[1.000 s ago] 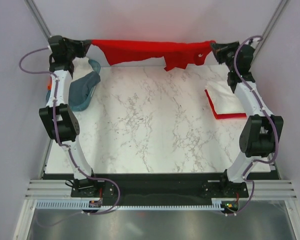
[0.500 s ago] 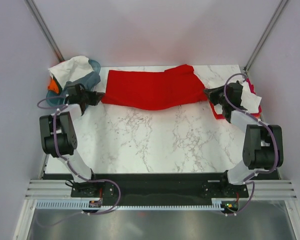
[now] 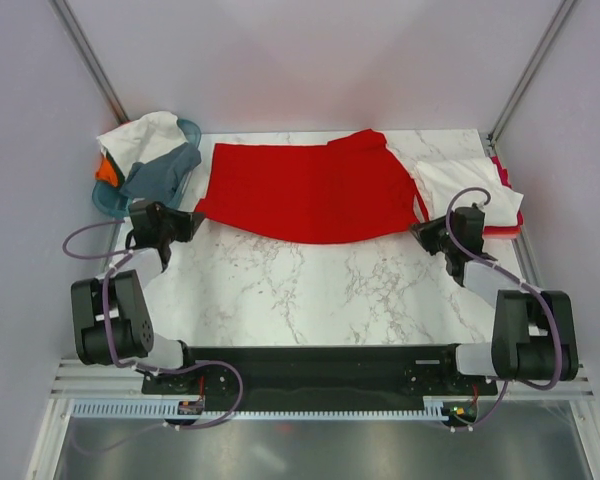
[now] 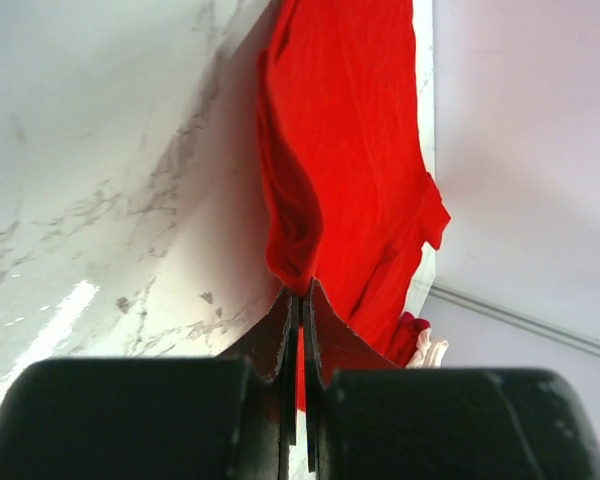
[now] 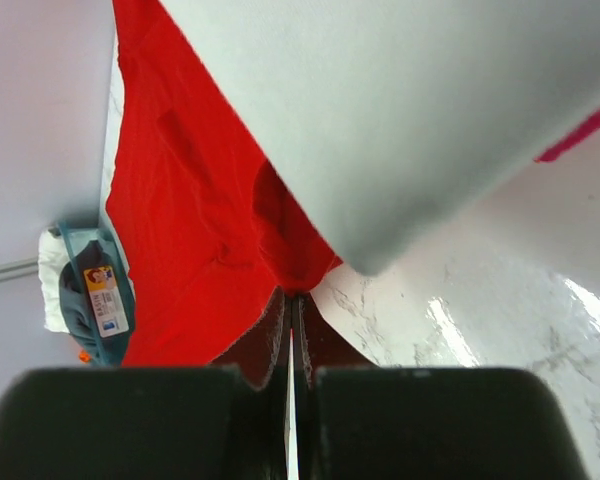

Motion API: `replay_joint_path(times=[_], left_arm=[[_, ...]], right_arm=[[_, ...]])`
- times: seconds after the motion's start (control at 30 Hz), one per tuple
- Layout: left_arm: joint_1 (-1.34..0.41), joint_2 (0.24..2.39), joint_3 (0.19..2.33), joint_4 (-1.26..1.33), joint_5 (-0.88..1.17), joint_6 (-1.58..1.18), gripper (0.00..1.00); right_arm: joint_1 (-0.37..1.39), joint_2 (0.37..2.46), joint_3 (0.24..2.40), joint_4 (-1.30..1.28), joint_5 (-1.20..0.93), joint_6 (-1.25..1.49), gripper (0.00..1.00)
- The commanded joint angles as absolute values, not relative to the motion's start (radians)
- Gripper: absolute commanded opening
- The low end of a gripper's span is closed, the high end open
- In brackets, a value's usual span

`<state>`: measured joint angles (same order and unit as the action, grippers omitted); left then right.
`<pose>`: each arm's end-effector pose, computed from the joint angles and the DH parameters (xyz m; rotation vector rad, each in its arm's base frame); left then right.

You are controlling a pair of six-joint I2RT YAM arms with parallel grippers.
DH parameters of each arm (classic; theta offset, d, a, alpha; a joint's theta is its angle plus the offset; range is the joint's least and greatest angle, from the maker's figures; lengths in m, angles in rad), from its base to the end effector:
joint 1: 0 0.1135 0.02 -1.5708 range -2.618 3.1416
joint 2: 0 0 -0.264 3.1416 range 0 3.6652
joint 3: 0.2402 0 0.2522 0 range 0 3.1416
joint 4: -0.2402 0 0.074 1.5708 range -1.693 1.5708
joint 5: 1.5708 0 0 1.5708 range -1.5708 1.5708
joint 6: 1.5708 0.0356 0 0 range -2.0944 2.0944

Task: Fold and stack the t-shirts
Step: Fold the tshirt

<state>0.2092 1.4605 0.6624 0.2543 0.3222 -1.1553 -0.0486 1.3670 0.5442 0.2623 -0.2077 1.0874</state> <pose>0.2930 0.0507 0.1866 -1.2351 1.8413 -0.8867 0.2694 -0.0058 0.1754 1.0913 1.9491 0.8139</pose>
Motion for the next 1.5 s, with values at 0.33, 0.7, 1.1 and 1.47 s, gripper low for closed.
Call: replay_joint_path(times=[0.33,0.7,1.1,1.47], left_arm=[[0.305,1.301,0.5,0.16,0.351,-0.983,0.02],[0.316,1.097,0.359,0.011,0.278,-0.896,0.02],[0.319,0.763,0.304,-0.212,0.184,-0.891,0.8],[0.273,0.851,0.511,-0.16,0.296,-0.775,0.8]], right_arm=[[-0.029,1.145,0.448,-0.075,-0.043,0.963,0.0],[-0.015,1.028,0.345,-0.172,-0.018,0.954,0.06],[-0.012,0.776,0.374,-0.345,0.044,0.939,0.56],[0.064,0.96,0.621,-0.201,0.014,0.73,0.5]])
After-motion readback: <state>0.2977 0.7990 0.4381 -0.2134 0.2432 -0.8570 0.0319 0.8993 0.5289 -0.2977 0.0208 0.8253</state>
